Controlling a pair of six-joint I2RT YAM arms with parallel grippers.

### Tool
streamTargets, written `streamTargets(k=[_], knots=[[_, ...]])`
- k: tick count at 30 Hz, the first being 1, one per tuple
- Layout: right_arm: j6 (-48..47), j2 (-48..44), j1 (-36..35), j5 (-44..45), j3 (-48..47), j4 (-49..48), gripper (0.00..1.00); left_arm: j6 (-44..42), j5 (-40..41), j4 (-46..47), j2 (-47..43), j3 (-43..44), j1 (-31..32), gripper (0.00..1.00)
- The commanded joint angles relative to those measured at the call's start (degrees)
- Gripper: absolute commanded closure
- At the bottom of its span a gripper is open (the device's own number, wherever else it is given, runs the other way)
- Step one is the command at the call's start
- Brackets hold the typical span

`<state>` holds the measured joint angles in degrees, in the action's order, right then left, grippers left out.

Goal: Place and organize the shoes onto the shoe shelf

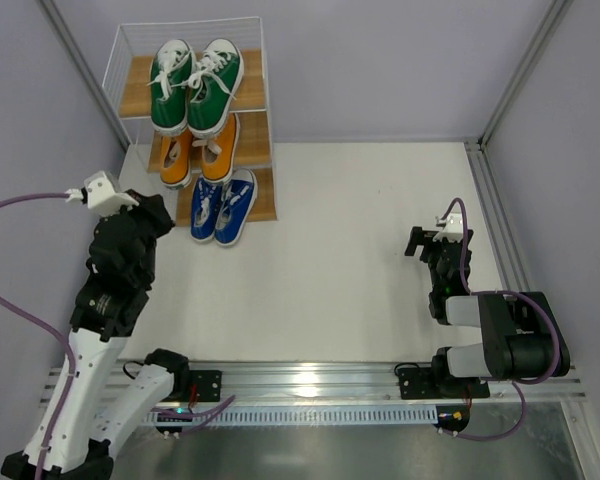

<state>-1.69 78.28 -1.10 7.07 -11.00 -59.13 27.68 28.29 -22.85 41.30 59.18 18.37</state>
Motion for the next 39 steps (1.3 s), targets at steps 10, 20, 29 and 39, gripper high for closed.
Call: streamTargets(k=[10,20,29,39], knots=[[0.29,-0.06,0.14,-0.83,-0.86,-4.41,0.03,32.24,-26.07,13.26,2.54,-9.16,-24.08,1.00],[0.20,-0.14,0.22,-0.74,-0.95,-4.41,0.03,49.04,-36.12,20.23,3.09,-14.70,-29.09,0.00],[0.20,-0.15,0.14,-0.74,-0.95,-4.32,0.03,67.31,-42.35,42.52,9.76,-22.09,-35.06,0.00],[0.20,-0.06,0.14,-0.83,-0.86,-4.41,0.03,68.38,-47.27,47.98,20.66,-14.62,-37.44,0.00]])
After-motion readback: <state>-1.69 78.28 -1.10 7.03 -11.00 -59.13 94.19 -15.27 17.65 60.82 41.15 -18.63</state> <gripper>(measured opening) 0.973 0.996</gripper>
